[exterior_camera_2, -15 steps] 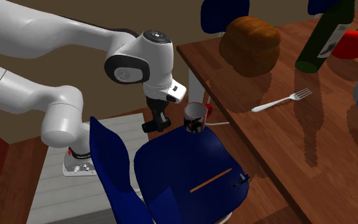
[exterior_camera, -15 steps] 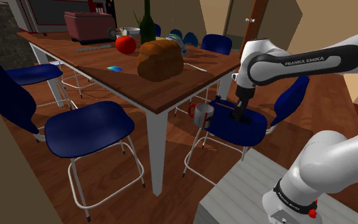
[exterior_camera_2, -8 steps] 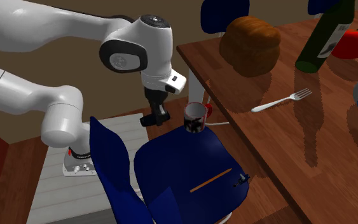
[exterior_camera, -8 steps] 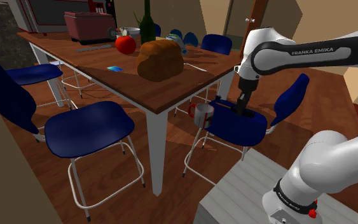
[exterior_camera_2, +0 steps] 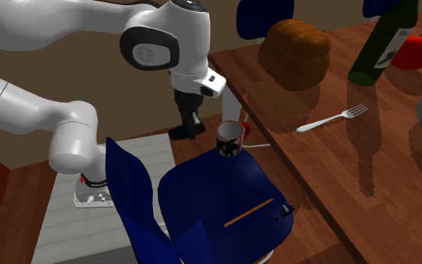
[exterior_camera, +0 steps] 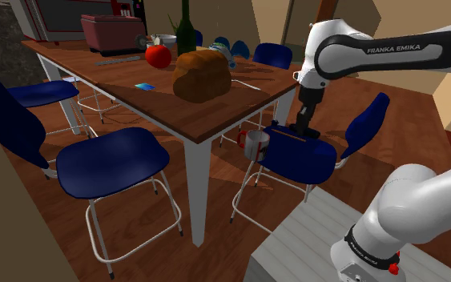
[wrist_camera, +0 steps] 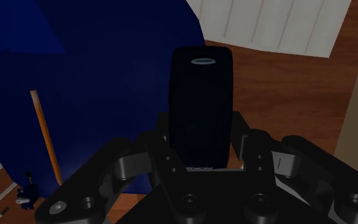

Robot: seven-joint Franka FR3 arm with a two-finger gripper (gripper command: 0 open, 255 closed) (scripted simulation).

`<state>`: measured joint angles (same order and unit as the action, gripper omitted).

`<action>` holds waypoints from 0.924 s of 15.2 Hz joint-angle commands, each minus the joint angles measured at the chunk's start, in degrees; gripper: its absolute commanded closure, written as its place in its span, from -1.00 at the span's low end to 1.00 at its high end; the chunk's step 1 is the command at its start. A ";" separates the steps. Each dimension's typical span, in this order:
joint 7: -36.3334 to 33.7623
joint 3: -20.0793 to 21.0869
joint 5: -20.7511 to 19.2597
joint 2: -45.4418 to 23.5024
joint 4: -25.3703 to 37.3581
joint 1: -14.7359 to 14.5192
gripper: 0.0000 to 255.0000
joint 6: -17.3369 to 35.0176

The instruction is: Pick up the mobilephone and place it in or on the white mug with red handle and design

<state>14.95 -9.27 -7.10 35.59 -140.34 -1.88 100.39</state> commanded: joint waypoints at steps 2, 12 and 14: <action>-1.05 0.68 1.29 -6.32 4.99 -1.21 1.00 1.22; -3.60 2.45 4.99 -28.48 26.42 -4.04 1.00 1.72; -3.84 2.57 5.35 -31.17 28.72 -4.29 1.00 2.07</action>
<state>11.16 -6.88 -2.14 6.39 -113.31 -5.93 97.18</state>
